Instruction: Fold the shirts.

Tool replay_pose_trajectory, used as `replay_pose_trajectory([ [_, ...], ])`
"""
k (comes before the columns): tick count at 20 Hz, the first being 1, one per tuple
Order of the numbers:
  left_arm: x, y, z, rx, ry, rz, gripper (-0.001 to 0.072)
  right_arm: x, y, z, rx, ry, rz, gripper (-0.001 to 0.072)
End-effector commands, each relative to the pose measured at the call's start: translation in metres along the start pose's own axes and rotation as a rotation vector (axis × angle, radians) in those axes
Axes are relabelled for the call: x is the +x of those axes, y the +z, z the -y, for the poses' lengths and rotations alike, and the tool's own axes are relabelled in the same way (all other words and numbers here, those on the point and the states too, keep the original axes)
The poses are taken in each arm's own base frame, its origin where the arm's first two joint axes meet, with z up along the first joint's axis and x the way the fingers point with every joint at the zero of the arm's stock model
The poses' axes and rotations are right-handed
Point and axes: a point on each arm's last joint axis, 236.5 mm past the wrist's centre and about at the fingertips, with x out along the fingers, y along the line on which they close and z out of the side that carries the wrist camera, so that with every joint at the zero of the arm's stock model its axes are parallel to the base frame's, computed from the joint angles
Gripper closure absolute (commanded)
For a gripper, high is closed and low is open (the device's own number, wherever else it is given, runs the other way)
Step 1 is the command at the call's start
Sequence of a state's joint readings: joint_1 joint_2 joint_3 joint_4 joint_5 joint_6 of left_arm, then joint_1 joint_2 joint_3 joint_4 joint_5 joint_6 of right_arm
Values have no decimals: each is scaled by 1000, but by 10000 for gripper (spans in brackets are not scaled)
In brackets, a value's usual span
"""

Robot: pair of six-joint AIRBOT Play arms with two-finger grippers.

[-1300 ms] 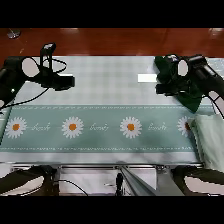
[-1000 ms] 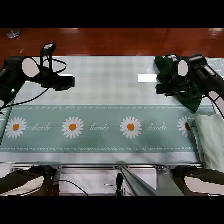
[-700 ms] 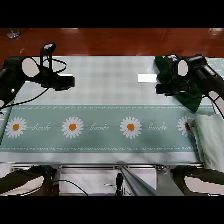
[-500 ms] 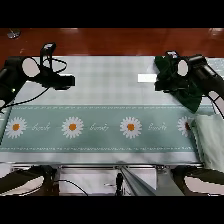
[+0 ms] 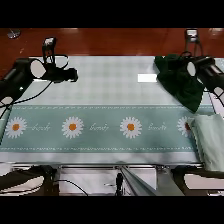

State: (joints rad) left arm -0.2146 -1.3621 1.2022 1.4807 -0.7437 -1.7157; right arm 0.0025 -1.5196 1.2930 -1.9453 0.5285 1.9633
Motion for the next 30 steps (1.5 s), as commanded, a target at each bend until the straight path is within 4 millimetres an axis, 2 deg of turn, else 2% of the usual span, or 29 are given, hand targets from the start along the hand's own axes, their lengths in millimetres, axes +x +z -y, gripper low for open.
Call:
replay_pose_trajectory([
  [1,5,39,-14,77,49,164,4,37,5,78,269,-70,47,78],
  [3,5,37,-22,68,63,151,4,66,-24,104,380,-104,-64,78],
  [4,6,35,-26,62,69,140,4,79,-44,104,408,-100,-146,78],
  [6,6,26,-31,44,79,101,6,97,-91,87,377,-49,-342,84],
  [7,6,17,-33,20,87,61,6,98,-113,77,363,-22,-449,163],
  [8,4,3,-37,11,101,-5,6,95,-121,71,378,-8,-514,338],
  [9,0,-11,-42,7,118,-79,6,90,-113,66,365,27,-528,614],
  [10,-7,-25,-48,17,136,-156,6,81,-89,61,348,81,-500,687],
  [11,-18,-36,-56,42,152,-234,6,66,-50,53,338,149,-433,687],
  [12,-32,-42,-65,53,165,-286,6,46,-4,45,330,210,-336,688],
  [13,-46,-43,-72,56,173,-303,6,14,51,38,323,268,-200,688],
  [14,-62,-40,-76,68,176,-293,6,-24,101,28,316,323,-63,688],
  [15,-84,-37,-77,80,177,-269,6,-74,145,12,279,391,60,688],
  [17,-127,-35,-67,75,153,-172,6,-180,196,-26,91,474,267,689],
  [19,-164,-42,-32,23,26,-20,6,-283,228,-52,-19,504,474,689],
  [20,-177,-49,-18,-15,-33,51,6,-327,235,-59,-43,520,551,689],
  [21,-186,-57,-8,-41,-75,111,6,-368,233,-66,-71,543,598,689],
  [22,-194,-67,-4,-67,-96,154,6,-401,227,-72,-98,568,622,689],
  [23,-198,-77,-3,-87,-106,177,6,-432,219,-78,-137,591,652,689],
  [25,-201,-95,-4,-92,-112,187,6,-478,207,-83,-188,624,703,689],
  [26,-201,-100,-3,-96,-120,188,6,-489,198,-86,-206,640,693,689],
  [27,-201,-101,-2,-98,-124,186,7,-491,184,-89,-233,656,652,689],
  [30,-200,-97,2,-112,-145,197,6,-473,141,-109,-304,719,470,689],
])
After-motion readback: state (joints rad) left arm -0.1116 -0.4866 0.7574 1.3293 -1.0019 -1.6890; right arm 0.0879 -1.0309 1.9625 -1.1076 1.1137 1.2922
